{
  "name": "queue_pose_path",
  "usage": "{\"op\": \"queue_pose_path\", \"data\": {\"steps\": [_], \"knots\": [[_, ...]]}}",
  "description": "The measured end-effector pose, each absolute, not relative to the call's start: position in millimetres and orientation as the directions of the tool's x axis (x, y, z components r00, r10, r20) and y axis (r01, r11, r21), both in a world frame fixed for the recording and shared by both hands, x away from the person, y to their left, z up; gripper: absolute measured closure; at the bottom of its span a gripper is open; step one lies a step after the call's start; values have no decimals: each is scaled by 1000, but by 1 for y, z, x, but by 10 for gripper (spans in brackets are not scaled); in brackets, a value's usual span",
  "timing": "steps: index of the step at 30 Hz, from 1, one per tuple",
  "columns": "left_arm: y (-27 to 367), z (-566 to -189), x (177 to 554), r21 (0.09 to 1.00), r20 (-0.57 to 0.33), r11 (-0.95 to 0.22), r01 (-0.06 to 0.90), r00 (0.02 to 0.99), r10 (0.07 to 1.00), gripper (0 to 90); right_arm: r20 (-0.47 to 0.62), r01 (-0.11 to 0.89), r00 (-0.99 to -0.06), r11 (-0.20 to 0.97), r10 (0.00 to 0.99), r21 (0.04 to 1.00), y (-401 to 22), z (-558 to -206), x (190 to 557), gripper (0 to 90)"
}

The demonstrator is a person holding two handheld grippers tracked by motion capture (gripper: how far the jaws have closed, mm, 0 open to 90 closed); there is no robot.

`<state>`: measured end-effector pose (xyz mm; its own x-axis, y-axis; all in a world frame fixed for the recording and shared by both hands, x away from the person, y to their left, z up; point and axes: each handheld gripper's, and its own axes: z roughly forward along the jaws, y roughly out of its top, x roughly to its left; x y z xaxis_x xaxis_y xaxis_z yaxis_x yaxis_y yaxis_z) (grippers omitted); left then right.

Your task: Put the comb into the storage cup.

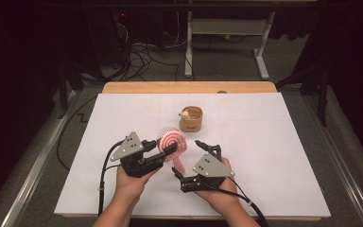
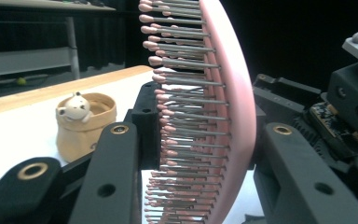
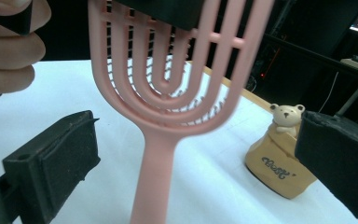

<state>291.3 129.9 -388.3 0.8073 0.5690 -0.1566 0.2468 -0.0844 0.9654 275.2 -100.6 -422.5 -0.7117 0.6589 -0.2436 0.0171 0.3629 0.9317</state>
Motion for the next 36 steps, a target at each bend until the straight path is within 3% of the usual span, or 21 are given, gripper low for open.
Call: {"op": "queue_pose_path", "data": {"steps": [19, 36], "knots": [[145, -383, 291, 972, -113, -93, 217, 774, 623, 636, -181, 81, -681, 318, 710, 944, -136, -426, 285, 2], [164, -383, 290, 974, -79, -103, 200, 735, 674, 636, -128, 137, -583, 252, 803, 958, -194, -439, 291, 2]]}}
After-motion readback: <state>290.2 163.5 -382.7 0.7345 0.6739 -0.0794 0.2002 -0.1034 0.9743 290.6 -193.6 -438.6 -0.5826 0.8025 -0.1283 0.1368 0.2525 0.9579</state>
